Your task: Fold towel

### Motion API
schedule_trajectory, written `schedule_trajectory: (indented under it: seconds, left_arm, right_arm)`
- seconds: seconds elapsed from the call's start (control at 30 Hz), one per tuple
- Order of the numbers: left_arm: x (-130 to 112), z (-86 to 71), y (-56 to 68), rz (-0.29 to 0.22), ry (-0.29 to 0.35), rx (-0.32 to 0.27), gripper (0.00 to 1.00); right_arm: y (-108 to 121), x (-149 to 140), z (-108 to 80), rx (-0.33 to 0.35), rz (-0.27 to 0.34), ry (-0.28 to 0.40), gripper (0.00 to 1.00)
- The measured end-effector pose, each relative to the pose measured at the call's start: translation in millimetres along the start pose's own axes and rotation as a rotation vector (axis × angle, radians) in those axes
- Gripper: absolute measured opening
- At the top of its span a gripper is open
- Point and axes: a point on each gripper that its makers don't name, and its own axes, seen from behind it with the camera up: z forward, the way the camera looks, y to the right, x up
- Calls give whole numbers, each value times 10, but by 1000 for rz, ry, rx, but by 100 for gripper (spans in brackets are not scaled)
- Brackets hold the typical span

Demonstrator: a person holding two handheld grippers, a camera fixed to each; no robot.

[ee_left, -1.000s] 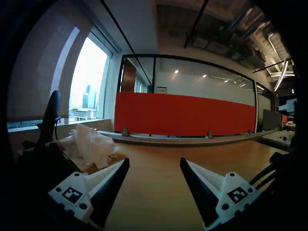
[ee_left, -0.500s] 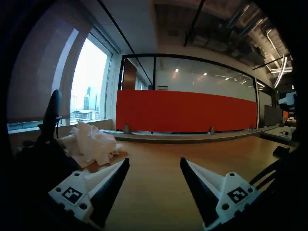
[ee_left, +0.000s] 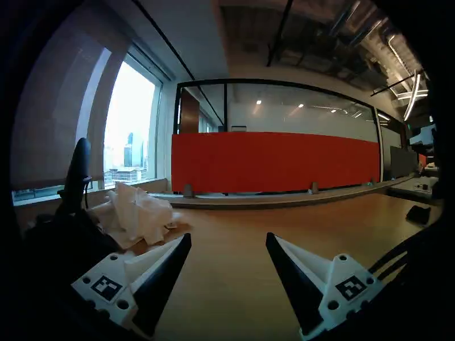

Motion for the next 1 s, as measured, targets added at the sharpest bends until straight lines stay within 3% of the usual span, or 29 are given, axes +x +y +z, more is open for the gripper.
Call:
schedule_trajectory:
  seconds: [0.47,0.67,1.0]
  left_arm:
    - [-8,-22,-1,5,1,3,98]
    - [-8,-18,1,5,1,3,98]
    - [-16,-15,4,5,1,4,98]
  right_arm:
    - [69,10,-31,-5,4,19,100]
    - [189,152,-84,-36,-1,79,100]
    - [350,68,-170,-57,8,99,100]
